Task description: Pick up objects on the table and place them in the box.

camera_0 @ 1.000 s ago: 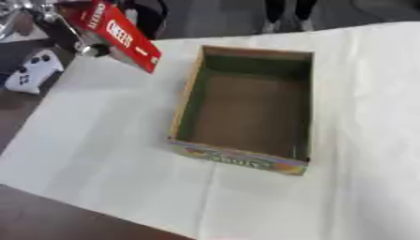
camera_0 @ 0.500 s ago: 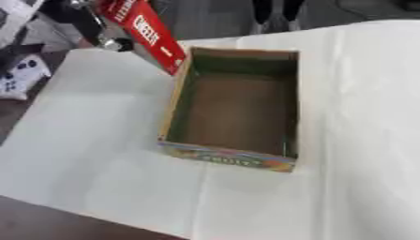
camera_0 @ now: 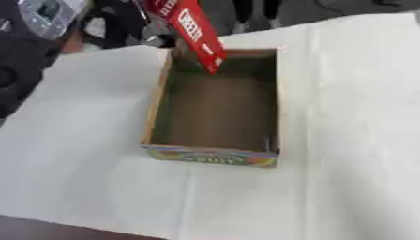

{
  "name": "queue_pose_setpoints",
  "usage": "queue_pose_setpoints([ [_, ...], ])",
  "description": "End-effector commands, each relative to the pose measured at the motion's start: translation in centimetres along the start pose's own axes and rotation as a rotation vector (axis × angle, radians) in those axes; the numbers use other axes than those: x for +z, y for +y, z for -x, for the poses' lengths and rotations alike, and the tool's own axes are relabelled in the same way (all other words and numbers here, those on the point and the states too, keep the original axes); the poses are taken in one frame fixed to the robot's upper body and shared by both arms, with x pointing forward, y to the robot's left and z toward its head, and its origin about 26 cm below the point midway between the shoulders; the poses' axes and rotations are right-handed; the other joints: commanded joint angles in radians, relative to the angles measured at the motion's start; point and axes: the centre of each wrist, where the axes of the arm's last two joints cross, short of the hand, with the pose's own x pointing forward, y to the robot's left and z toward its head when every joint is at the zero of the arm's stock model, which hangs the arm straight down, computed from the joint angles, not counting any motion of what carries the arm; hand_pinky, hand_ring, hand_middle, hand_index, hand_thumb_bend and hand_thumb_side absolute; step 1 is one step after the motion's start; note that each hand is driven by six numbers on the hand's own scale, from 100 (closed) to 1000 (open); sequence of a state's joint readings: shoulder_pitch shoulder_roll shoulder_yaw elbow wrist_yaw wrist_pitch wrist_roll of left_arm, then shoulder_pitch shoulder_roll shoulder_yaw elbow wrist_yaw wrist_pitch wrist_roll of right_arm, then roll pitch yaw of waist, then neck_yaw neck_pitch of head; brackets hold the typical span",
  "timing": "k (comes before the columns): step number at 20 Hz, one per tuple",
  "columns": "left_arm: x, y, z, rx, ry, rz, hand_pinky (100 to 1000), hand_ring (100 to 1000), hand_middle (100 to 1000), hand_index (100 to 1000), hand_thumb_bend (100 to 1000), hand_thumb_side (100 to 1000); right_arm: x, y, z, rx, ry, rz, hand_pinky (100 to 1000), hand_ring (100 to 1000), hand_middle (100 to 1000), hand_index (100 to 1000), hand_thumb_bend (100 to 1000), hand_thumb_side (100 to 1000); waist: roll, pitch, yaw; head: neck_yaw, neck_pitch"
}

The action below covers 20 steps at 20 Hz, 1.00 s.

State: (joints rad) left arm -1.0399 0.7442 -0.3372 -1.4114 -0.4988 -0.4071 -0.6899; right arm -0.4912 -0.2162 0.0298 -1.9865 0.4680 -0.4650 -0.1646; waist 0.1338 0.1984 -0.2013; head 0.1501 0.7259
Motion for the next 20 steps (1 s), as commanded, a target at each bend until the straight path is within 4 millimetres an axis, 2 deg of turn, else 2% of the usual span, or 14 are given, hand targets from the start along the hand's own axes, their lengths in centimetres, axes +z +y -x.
queue_pose_setpoints([
  [1,-0.3,1.0,0.0,-0.063,-0.06,0.066,100,269,257,335,100,100,-0.4,-0.3,-0.2,0.011,-0.02,0.011,403,737,807,837,100,756,-0.003,-0.023,-0.005,-0.007,0.007],
  [7,-1.8,-0.2,-0.8,-0.012,-0.126,0.059,100,265,254,337,100,100,-0.5,-0.2,-0.3,0.009,-0.022,0.023,406,737,808,837,100,755,0.002,-0.02,-0.017,-0.013,0.008],
  [12,-2.2,-1.2,-1.5,0.016,-0.169,0.091,100,266,256,340,100,100,-0.6,-0.2,-0.3,0.009,-0.021,0.029,405,737,808,837,100,754,0.003,-0.016,-0.022,-0.016,0.012],
  [17,-2.5,-2.0,-1.6,0.076,-0.202,0.115,100,314,321,395,100,100,-0.5,-0.2,-0.3,0.01,-0.019,0.029,404,737,808,837,100,753,0.005,-0.014,-0.017,-0.022,0.014],
  [18,-2.4,-2.1,-1.6,0.088,-0.206,0.127,100,305,309,385,100,100,-0.5,-0.2,-0.2,0.01,-0.019,0.029,404,737,808,837,100,753,0.005,-0.014,-0.016,-0.023,0.015],
  [19,-2.4,-2.2,-1.5,0.1,-0.209,0.15,201,375,400,470,120,100,-0.5,-0.2,-0.2,0.011,-0.019,0.028,403,737,808,839,100,753,0.006,-0.014,-0.016,-0.024,0.016],
  [20,-2.4,-2.4,-1.5,0.113,-0.211,0.18,201,375,398,459,111,100,-0.5,-0.3,-0.2,0.011,-0.018,0.028,403,737,808,839,100,754,0.006,-0.014,-0.015,-0.025,0.017],
])
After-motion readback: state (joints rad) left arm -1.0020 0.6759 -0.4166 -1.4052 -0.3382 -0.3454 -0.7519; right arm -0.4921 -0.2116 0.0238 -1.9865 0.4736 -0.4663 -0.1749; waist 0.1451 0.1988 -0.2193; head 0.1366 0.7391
